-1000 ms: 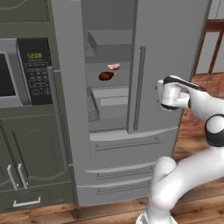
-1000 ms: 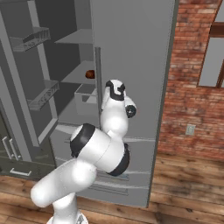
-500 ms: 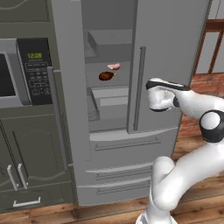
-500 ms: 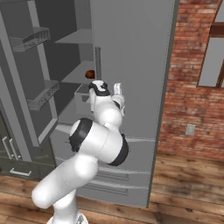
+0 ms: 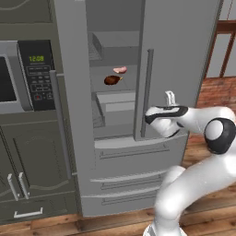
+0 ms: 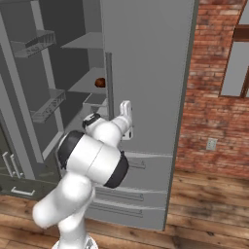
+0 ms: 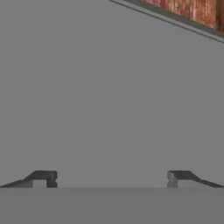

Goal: Place the steak on the counter behind the older steak on the same shelf of the fridge to maintain FIFO order. Close the fridge door when finished.

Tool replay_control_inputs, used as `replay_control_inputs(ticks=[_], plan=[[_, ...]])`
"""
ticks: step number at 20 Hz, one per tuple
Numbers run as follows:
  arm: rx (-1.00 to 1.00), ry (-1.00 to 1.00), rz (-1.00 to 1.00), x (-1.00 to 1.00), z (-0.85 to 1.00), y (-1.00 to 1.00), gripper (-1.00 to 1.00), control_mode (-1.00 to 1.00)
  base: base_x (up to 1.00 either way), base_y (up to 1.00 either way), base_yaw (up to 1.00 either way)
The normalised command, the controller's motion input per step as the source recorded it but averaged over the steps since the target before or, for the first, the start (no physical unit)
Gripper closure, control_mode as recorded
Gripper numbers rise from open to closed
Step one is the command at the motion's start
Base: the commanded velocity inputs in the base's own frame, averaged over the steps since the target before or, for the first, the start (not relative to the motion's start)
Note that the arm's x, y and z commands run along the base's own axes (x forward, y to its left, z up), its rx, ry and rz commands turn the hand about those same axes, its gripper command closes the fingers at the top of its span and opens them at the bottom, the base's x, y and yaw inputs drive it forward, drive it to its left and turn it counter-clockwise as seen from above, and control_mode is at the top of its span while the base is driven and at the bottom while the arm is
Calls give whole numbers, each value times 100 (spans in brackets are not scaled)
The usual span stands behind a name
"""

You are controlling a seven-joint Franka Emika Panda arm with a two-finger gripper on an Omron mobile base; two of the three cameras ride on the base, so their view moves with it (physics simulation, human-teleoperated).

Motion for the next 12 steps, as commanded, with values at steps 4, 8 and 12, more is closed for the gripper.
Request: replay_control_inputs(ticks=[4, 8, 12], plan=[[-2, 18, 0, -100, 100, -18, -100, -100, 0, 0, 0], [-2, 14, 0, -100, 100, -2, -100, -100, 0, 0, 0], [-2, 8, 0, -88, 100, 12, -100, -100, 0, 0, 0]])
